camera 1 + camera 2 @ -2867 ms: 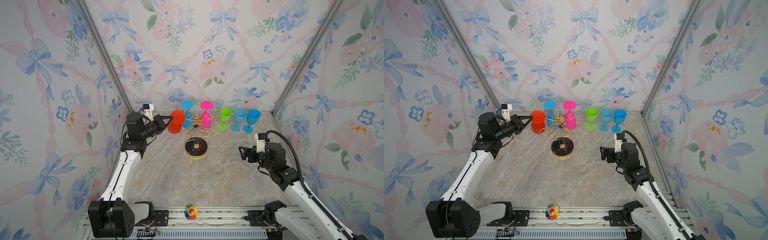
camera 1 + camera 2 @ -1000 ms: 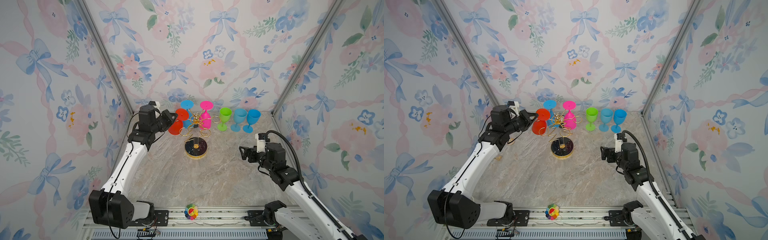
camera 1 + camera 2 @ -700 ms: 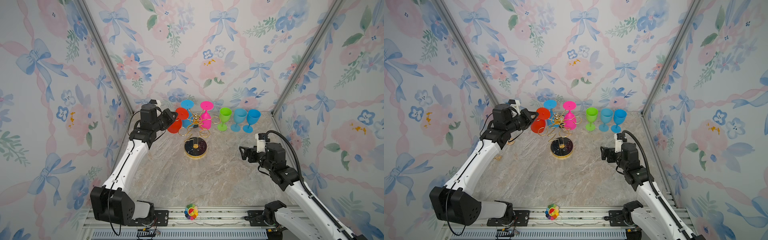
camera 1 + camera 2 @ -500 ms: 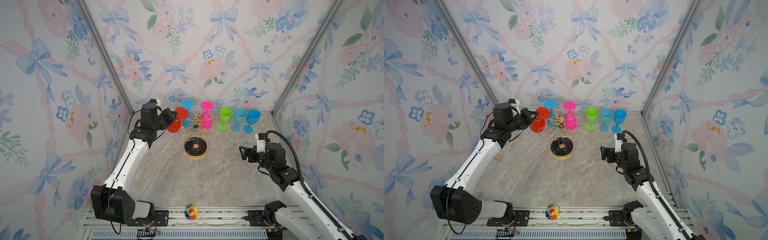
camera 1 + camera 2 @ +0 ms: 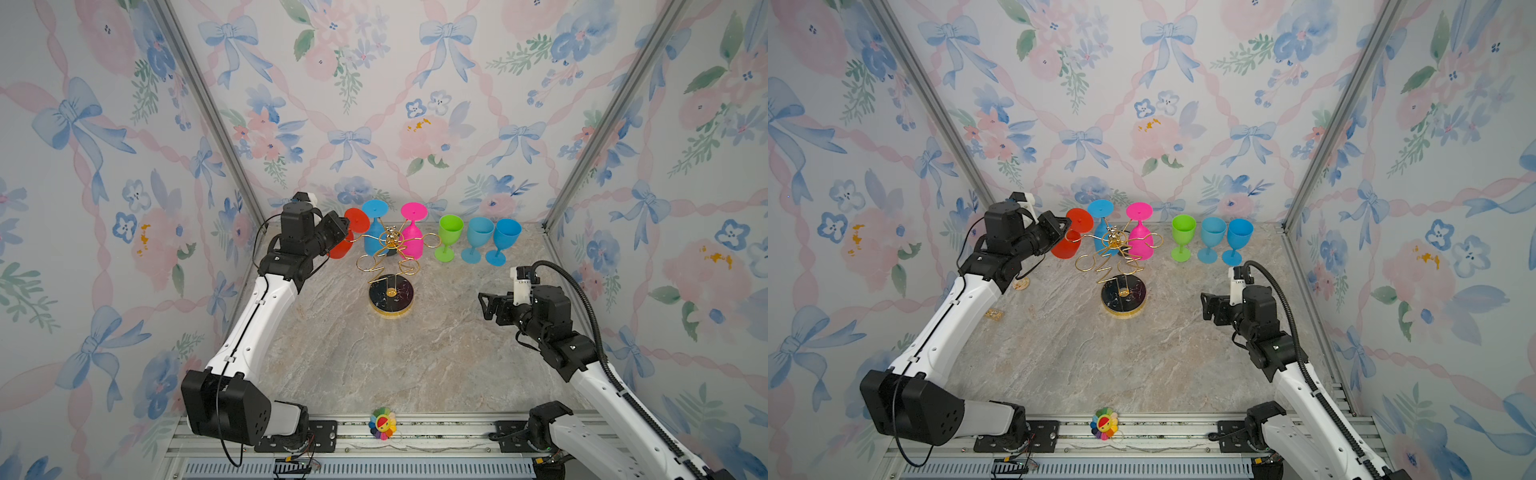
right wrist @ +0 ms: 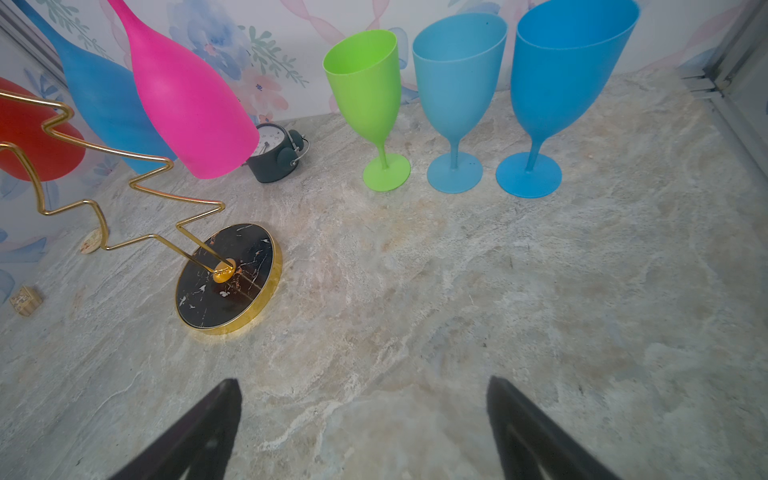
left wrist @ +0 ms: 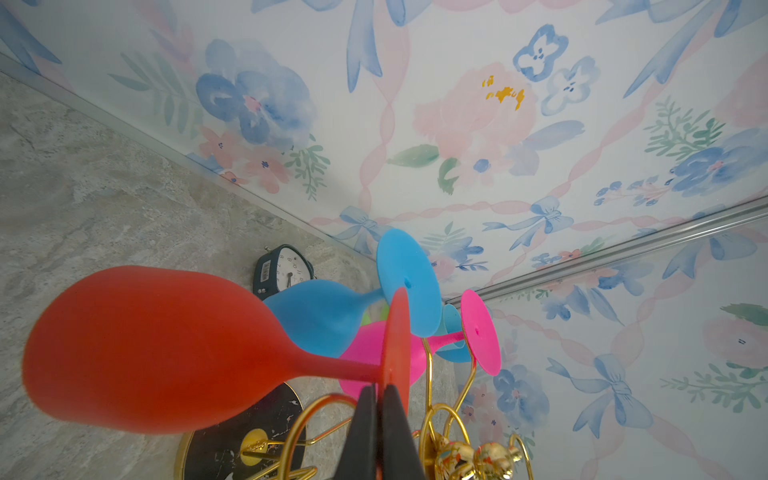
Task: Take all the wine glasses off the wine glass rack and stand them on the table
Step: 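Slide the red glass out of the rack hook with the left gripper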
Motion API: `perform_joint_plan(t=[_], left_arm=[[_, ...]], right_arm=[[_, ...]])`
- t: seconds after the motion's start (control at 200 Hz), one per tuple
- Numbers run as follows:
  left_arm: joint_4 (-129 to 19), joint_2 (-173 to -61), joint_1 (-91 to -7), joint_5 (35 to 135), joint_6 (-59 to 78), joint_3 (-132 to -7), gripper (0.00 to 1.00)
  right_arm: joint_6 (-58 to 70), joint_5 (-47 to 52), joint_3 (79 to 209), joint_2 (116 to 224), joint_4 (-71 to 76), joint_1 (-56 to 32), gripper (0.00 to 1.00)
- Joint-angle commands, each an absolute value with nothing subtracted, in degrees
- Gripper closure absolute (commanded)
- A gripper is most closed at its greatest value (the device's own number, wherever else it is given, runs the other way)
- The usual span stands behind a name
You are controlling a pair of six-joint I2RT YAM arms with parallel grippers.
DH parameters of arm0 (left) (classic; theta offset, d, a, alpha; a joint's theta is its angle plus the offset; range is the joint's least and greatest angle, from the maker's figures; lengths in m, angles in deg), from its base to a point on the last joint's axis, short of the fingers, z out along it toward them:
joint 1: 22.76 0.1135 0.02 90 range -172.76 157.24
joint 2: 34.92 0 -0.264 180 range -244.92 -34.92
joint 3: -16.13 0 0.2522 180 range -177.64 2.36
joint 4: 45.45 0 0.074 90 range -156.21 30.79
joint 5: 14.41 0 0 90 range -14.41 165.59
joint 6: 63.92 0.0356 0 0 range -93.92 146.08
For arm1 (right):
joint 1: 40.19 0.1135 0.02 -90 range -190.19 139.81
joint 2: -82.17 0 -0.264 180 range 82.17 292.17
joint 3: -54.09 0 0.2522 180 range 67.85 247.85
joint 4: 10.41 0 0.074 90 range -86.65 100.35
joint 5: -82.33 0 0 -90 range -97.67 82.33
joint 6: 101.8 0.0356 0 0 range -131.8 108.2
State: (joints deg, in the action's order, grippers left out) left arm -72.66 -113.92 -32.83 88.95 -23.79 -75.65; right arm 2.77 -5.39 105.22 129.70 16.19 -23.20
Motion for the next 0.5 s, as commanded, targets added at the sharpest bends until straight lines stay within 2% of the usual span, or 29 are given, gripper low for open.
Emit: perform_joint_plan(t=[0.0, 0.22, 0.495], left_arm=[[-72.9, -113.9, -32.1, 85.5, -21.0, -77.2, 1.00], [-74.5, -110.8, -29.6, 80.6, -17.9, -76.6, 1.00], [-74.5, -105.4, -25.5, 81.2, -16.0, -74.1, 1.00]], right_arm=[[3.2, -6.2, 104.6, 129.9, 17.1, -22.6, 0.06], [3.2, -6.2, 104.8, 130.2, 17.1, -22.6, 0.05], [3.3, -6.0, 104.8, 130.6, 17.2, -22.6, 0.05]])
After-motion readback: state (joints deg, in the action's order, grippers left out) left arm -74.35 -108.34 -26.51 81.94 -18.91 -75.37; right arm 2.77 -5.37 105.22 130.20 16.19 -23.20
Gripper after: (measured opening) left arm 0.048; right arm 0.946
